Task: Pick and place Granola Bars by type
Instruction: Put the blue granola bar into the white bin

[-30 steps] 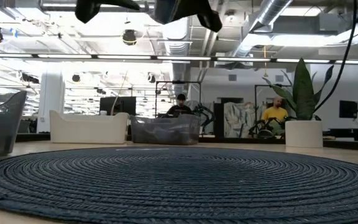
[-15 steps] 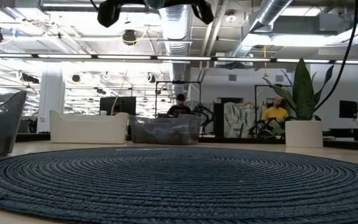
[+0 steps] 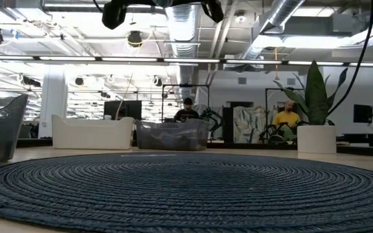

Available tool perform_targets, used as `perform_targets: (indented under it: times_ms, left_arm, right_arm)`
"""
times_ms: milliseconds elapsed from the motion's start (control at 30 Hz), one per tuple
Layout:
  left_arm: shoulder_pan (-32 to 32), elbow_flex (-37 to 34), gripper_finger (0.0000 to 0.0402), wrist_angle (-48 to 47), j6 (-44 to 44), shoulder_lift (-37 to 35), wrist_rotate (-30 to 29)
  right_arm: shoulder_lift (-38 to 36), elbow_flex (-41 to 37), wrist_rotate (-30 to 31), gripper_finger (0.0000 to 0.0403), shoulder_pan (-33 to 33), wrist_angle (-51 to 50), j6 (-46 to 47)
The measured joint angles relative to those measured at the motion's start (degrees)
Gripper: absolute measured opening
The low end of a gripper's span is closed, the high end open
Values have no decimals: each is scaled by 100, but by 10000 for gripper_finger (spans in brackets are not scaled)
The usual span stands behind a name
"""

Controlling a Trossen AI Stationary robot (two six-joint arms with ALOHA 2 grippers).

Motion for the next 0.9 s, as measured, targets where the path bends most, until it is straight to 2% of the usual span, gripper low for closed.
perform_targets:
  times_ms: [200, 600, 733, 900]
  left_arm:
    - [0, 0, 36, 26, 237, 0, -58]
    - [131, -4, 31, -60, 558, 7, -200]
    - [311, -28, 30, -581, 704, 15, -297]
    - [550, -26, 29, -1235, 810, 12, -333]
  right_arm:
    - [0, 0, 5, 47, 0, -13, 1]
    - [0, 0, 11, 53, -32, -69, -202]
    - [-12, 12, -259, 87, -133, -322, -358]
    - [-80, 20, -380, 166, -206, -610, -360]
